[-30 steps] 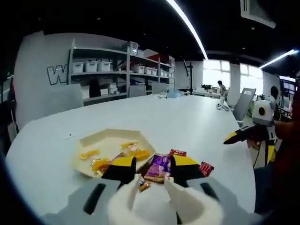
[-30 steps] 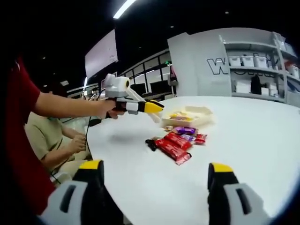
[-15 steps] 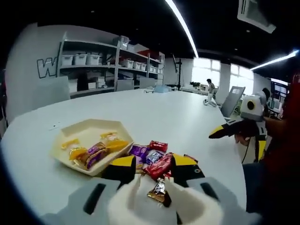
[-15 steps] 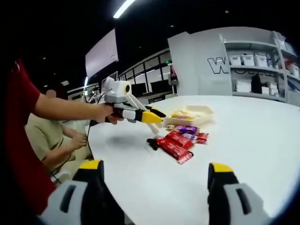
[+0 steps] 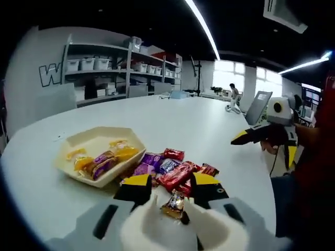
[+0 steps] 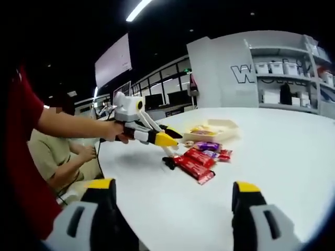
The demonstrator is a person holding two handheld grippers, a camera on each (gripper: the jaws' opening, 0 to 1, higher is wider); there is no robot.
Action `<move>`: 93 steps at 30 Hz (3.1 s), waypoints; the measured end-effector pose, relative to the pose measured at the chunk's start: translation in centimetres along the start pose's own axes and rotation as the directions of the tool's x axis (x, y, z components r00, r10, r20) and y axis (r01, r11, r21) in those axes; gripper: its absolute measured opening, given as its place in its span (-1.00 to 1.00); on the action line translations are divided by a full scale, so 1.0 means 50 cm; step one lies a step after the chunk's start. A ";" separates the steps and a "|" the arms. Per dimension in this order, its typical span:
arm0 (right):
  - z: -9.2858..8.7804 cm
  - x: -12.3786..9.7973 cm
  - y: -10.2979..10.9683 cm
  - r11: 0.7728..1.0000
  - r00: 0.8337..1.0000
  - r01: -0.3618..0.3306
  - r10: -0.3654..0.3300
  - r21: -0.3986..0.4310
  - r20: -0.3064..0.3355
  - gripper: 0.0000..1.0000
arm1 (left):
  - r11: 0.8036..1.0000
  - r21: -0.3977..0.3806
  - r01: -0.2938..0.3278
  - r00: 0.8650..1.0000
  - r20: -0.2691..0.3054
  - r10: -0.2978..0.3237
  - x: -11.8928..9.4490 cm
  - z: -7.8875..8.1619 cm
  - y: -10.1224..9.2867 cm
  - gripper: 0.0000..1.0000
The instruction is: Place the target food into the container with the food tongs after gripping and lifting it, then release it inside without dropping or visibly crushing the food.
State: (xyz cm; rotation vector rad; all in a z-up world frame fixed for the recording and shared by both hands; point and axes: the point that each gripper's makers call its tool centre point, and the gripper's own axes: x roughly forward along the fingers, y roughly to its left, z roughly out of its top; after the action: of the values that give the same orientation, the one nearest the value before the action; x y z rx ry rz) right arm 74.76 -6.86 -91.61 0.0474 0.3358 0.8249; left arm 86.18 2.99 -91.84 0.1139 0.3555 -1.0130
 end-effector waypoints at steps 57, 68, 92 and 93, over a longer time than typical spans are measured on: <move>-0.009 -0.002 -0.002 1.000 1.000 0.002 -0.002 0.003 -0.011 0.81 | 0.998 -0.053 -0.020 1.000 0.006 0.020 -0.020 0.021 0.026 -0.53; -0.016 -0.003 -0.002 1.000 1.000 0.002 -0.002 0.002 -0.021 0.80 | 0.998 -0.055 -0.030 0.999 -0.023 0.029 -0.006 -0.009 0.028 -0.45; -0.025 0.000 -0.001 1.000 0.999 -0.001 0.000 -0.004 -0.036 0.79 | 0.993 -0.069 -0.091 0.996 0.002 0.091 -0.028 0.009 0.051 -0.58; -0.023 -0.001 -0.002 1.000 0.999 0.000 0.000 -0.002 -0.034 0.79 | 0.994 -0.072 -0.087 0.996 0.003 0.088 -0.029 0.013 0.052 -0.58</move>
State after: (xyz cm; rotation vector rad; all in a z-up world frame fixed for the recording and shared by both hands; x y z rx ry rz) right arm 74.46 -7.05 -92.71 0.0317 0.3667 0.8270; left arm 87.84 5.40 -90.93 0.0612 0.3772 -0.9129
